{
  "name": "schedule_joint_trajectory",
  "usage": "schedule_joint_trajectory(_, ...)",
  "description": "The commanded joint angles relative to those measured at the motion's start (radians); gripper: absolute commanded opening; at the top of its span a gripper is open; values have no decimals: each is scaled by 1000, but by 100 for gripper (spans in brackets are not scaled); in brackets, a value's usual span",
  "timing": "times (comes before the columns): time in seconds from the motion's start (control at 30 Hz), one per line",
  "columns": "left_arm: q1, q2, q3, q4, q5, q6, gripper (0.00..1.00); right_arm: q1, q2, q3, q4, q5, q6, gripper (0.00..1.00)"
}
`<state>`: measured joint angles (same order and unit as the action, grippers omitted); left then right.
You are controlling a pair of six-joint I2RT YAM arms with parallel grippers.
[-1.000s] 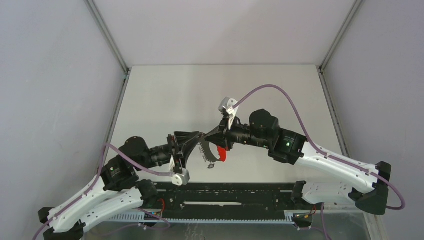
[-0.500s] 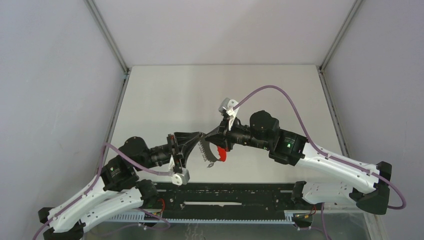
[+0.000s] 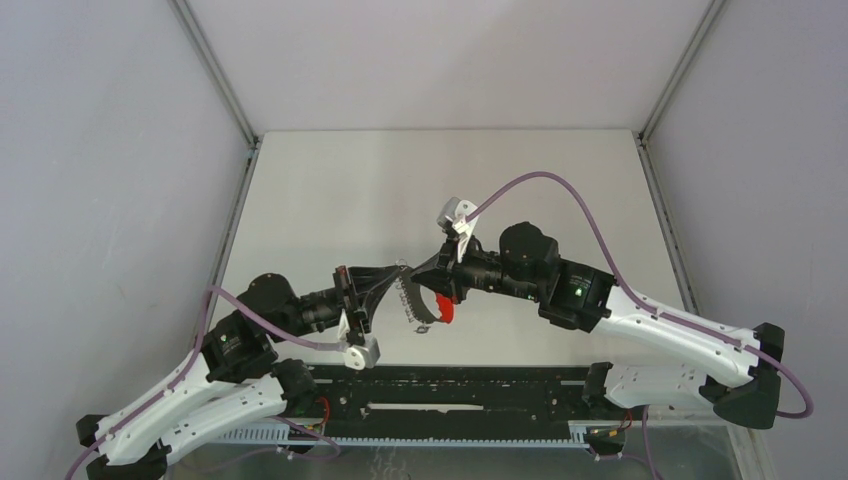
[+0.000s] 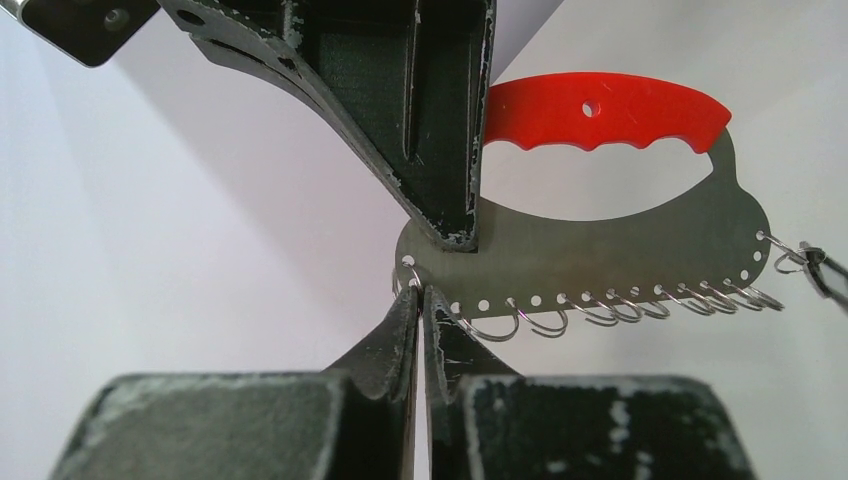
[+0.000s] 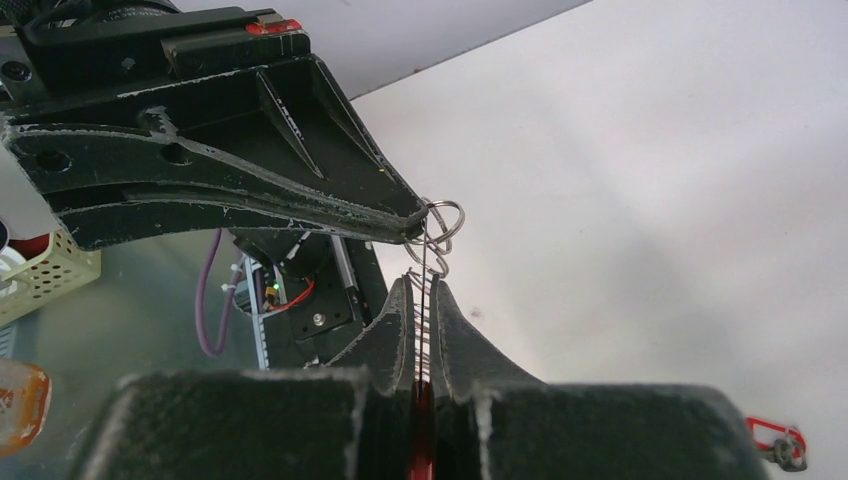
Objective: Put the keys on the keyring
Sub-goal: Adjust the keyring.
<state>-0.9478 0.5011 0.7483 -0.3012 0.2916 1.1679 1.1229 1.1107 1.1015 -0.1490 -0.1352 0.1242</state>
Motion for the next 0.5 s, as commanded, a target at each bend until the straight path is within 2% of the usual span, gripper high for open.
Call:
schedule_joint_trajectory(0.0, -2, -4, 5, 30, -42, -1, 3, 28, -39, 44, 28, -43, -11, 0)
schedule_joint_trajectory(0.13, -2, -4, 10, 28, -60, -8, 0, 28, -43, 45, 19, -45, -19, 0)
schedule_joint_trajectory(0.27, -2, 3, 29, 50, -86, -88, 0, 28, -43, 45, 17, -60, -26, 0)
schedule_joint_trajectory(0.3, -2, 4, 29, 61, -92, -106, 2, 29, -43, 45, 18, -64, -26, 0)
schedule_joint_trajectory(0.37, -2, 4, 34, 71, -97, -123, 11, 29, -43, 45, 21, -71, -26, 0)
schedule_joint_trajectory(0.47, -2, 5, 35, 71, -92, -127, 12, 32, -45, 44, 25, -75, -26, 0)
